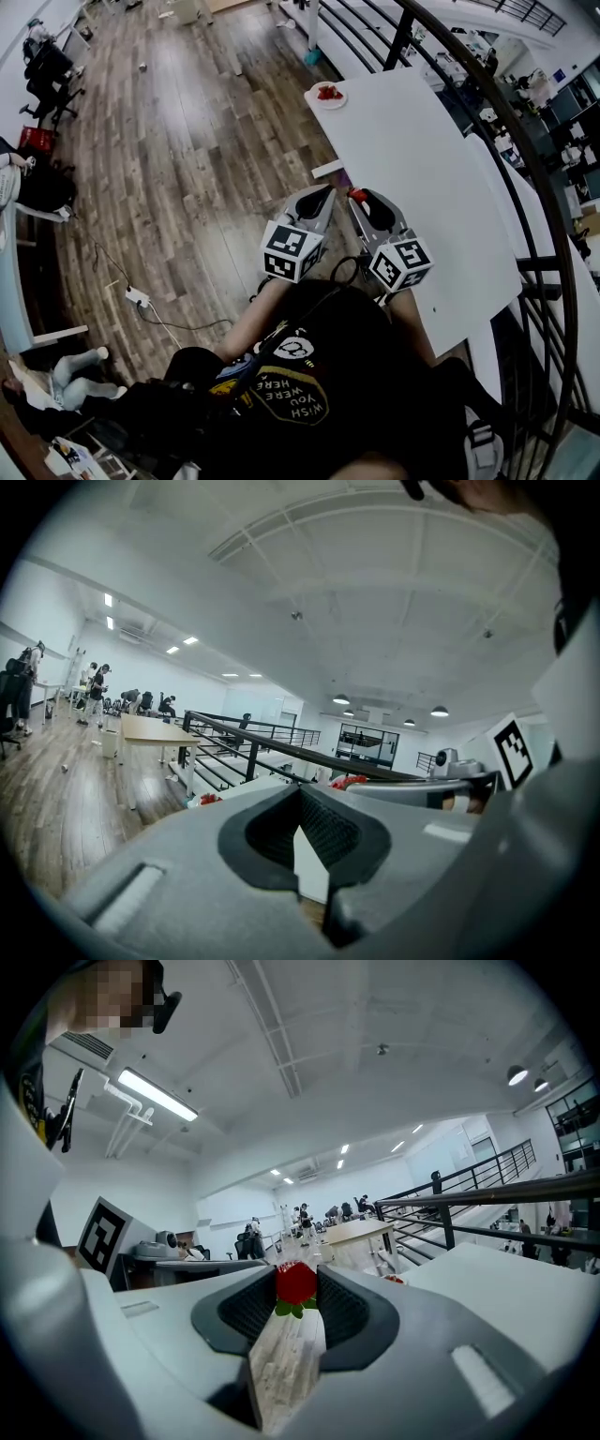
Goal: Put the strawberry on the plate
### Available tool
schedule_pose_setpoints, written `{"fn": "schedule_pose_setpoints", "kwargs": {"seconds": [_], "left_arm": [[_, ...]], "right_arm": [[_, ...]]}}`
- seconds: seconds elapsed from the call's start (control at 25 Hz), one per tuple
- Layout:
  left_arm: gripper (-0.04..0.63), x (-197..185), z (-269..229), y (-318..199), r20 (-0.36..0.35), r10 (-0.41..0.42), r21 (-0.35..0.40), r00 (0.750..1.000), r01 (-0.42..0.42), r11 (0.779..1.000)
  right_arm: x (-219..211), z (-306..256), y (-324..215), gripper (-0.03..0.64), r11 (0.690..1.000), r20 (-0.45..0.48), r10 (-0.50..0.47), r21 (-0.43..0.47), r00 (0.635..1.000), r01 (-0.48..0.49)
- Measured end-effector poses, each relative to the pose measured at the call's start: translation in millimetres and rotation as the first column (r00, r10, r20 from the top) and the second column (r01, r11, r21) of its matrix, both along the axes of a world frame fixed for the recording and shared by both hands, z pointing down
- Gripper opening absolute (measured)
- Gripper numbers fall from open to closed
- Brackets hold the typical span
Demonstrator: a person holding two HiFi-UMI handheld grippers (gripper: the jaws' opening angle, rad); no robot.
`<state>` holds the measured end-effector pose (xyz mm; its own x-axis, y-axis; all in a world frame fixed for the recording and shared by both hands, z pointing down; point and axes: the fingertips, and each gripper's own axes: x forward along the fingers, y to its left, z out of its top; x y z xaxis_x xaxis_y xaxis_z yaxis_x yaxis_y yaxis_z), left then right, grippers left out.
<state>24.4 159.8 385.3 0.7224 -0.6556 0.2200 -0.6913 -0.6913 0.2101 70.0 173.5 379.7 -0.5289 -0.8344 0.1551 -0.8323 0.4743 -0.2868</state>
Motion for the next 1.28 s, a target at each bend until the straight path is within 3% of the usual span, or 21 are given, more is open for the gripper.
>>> {"fn": "schedule_pose_setpoints", "kwargs": {"seconds": [0.56, 1.0, 1.28], "left_arm": [[0.002, -57, 30, -36, -0.018, 0.019, -0.089, 1.000, -0.021, 0.996], [0.002, -51, 36, -89, -0.018, -0.020, -0.106, 1.000, 0.018, 0.994], [0.003, -20, 26, -131, -0.009, -0.015, -0.089, 1.000, 0.014, 0.996]], "right_arm": [[-55, 16, -40, 0.137, 0.999, -0.023, 0.020, -0.048, 1.000, -0.021], [-49, 25, -97, 0.137, 0.997, -0.029, -0.027, -0.077, 0.999, 0.025], [-21, 18, -137, 0.137, 0.998, -0.022, -0.034, -0.057, 0.999, 0.032]]}}
